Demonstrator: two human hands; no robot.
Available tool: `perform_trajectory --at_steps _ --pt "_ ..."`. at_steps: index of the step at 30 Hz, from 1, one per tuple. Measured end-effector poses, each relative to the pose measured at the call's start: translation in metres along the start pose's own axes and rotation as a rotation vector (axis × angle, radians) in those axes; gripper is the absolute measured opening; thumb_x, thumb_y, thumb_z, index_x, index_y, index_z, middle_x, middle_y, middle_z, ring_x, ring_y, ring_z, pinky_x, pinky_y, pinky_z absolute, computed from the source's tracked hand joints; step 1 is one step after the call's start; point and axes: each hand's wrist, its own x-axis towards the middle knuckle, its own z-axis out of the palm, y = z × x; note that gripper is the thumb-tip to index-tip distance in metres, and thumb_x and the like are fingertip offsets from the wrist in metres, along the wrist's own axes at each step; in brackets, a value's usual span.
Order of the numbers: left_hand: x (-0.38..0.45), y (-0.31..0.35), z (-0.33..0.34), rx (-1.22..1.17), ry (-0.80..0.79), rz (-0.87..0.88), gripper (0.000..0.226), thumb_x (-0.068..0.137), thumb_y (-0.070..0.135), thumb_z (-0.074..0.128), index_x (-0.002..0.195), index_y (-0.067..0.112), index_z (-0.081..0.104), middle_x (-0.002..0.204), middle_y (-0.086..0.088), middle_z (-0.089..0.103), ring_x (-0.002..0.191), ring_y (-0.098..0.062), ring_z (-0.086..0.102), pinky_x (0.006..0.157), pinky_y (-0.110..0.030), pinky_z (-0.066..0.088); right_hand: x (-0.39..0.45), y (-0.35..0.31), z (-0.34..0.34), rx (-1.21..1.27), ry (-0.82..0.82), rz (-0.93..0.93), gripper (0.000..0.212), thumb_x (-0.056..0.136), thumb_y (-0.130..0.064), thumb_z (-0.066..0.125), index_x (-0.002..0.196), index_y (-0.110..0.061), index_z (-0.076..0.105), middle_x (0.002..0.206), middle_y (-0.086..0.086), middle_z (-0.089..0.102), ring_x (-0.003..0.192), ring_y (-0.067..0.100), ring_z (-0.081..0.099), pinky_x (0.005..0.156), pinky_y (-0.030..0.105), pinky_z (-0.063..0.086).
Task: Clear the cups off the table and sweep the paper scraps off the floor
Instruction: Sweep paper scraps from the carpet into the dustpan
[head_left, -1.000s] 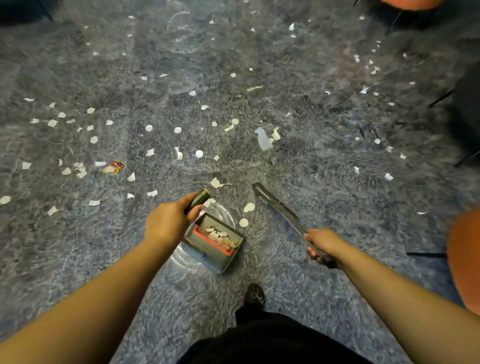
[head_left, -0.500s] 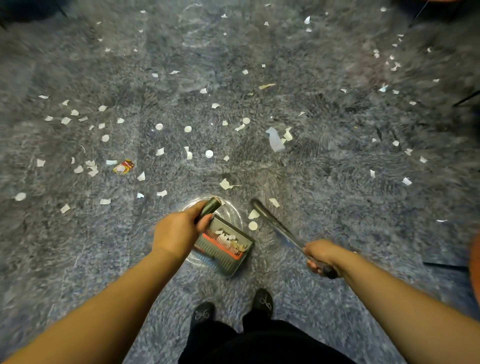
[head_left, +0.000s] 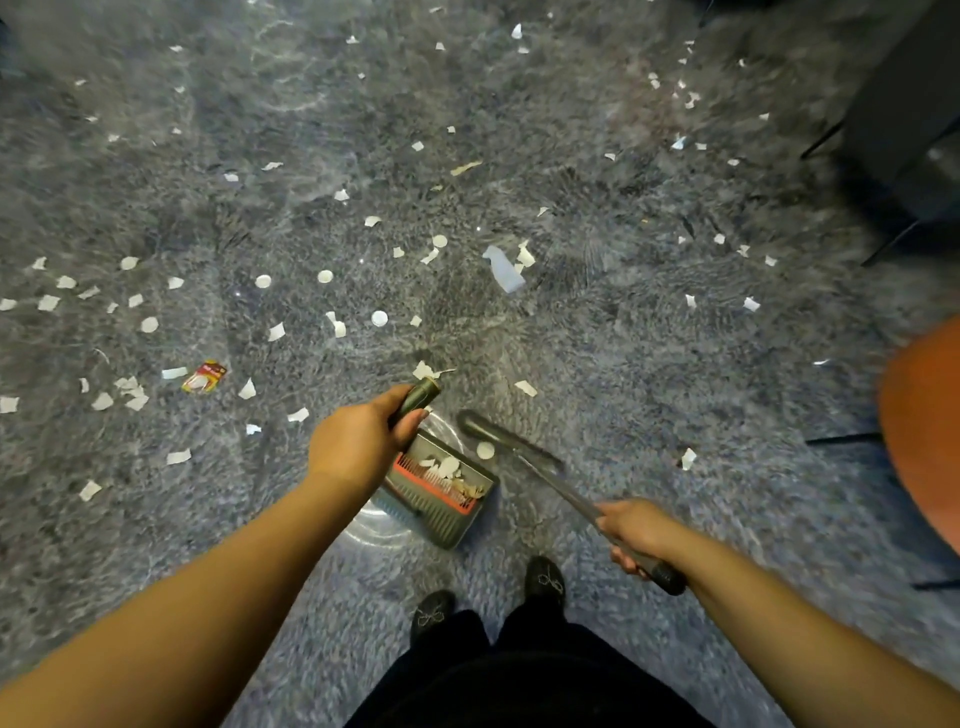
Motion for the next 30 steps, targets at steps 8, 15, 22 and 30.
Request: perform_trajectory --at_steps 8,15,22,30 --pt "0.011 -0.006 0.000 0.121 -0.020 0.166 0.044 0.092 0.059 0.047 0.134 0.046 0.048 0.093 -0.002 0.072 0.087 -0.027 0.066 0.064 -0.030 0.044 0.017 0.001 -0.003 -0.138 0.076 0.030 0.031 0.097 -0.005 0.043 0.125 0.003 0.054 0.067 0.006 0.051 0.052 0.015 0.048 0.043 0.022 0.042" --pt "0.013 -0.008 0.000 0.082 -0.034 0.124 0.043 0.094 0.056 0.046 0.135 0.044 0.048 0.093 -0.004 0.071 0.087 -0.028 0.066 0.065 -0.031 0.047 0.018 0.023 0.024 -0.128 -0.018 0.094 0.032 0.096 -0.002 0.042 0.126 0.005 0.051 0.058 0.011 0.049 0.028 0.011 0.044 0.033 0.017 0.036" --pt "0.011 -0.013 -0.001 0.062 -0.031 0.138 0.042 0.094 0.054 0.047 0.134 0.043 0.049 0.093 -0.004 0.071 0.086 -0.028 0.066 0.065 -0.031 0.048 -0.010 0.028 0.042 0.170 -0.049 0.103 0.036 0.100 -0.007 0.044 0.136 -0.003 0.044 0.059 0.009 0.044 0.026 0.009 0.038 0.033 0.011 0.029" --pt "0.013 -0.020 -0.002 -0.026 0.009 0.131 0.044 0.093 0.052 0.050 0.135 0.039 0.051 0.092 -0.008 0.072 0.084 -0.030 0.066 0.062 -0.033 0.050 -0.021 0.031 0.032 0.254 0.108 0.001 0.036 0.099 -0.004 0.046 0.133 0.003 0.047 0.057 0.011 0.047 0.033 0.013 0.041 0.033 0.015 0.031"
